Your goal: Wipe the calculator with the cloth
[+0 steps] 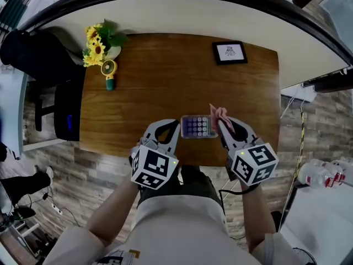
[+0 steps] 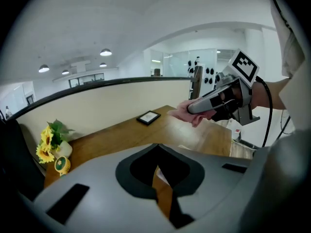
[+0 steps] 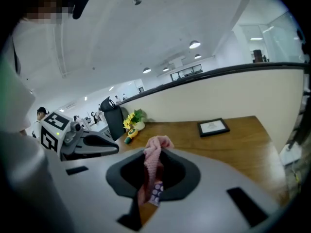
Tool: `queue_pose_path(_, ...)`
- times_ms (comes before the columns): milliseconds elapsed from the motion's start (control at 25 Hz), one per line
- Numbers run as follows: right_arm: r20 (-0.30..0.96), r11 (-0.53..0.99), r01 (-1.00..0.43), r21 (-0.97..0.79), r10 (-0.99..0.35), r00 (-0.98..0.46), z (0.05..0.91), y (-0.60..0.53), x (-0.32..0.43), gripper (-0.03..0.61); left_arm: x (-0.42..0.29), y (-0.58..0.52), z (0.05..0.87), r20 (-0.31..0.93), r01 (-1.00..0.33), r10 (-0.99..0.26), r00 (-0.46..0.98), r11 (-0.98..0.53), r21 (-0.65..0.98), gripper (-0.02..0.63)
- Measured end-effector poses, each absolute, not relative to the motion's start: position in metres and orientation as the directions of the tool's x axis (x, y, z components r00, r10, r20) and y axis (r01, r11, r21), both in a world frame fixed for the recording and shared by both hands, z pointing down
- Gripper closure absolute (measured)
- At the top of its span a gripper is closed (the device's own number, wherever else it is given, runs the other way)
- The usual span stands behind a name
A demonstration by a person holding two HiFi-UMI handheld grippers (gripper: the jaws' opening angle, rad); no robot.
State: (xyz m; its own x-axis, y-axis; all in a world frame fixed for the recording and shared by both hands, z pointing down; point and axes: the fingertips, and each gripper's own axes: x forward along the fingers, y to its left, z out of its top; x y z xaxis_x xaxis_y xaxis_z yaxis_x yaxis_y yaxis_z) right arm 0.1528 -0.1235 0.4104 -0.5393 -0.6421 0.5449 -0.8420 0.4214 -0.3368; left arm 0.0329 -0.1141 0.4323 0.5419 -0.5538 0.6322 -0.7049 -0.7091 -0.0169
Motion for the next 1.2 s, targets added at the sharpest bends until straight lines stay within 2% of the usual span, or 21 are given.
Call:
queue_pose_path(360,0.623,0.396,-0.846,-0.356,-0.574,-0.531,0.486,-0.123,0.149,0.532,0.049,-0.097,0.532,0.731,-0.631,-0.385,0.563,-0.771,0.079,0.611)
queue_pose_path(600,0.661,0.407,-0.842,-0.354,-0.528,-0.533,0.522,-0.123,0.147,0.532,0.056,-0.090,0.566,0.741,-0.626,-0.329,0.586,-0.765,0.155,0.611)
queue_pose_path(840,0.662,0.511,-0.789,-0.340,-0.466,-0.587,0.533,-0.129,0.115,0.532,0.065,-0.083,0.590,0.741,-0.618,-0.279,0.611,-0.753,0.225,0.611)
queue_pose_path(1080,0.672,0.634,-0.688,-0.352,-0.341,-0.657,0.550,-0.126,0.067,0.532,0.064,-0.084,0.596,0.708,-0.632,-0.292,0.643,-0.724,0.275,0.611)
queue_pose_path(1200,0.703,0.673,-0.665,-0.323,-0.300,-0.645,0.564,-0.124,0.056,0.532,0.063,-0.085,0.596,0.692,-0.646,-0.309,0.653,-0.704,0.295,0.611)
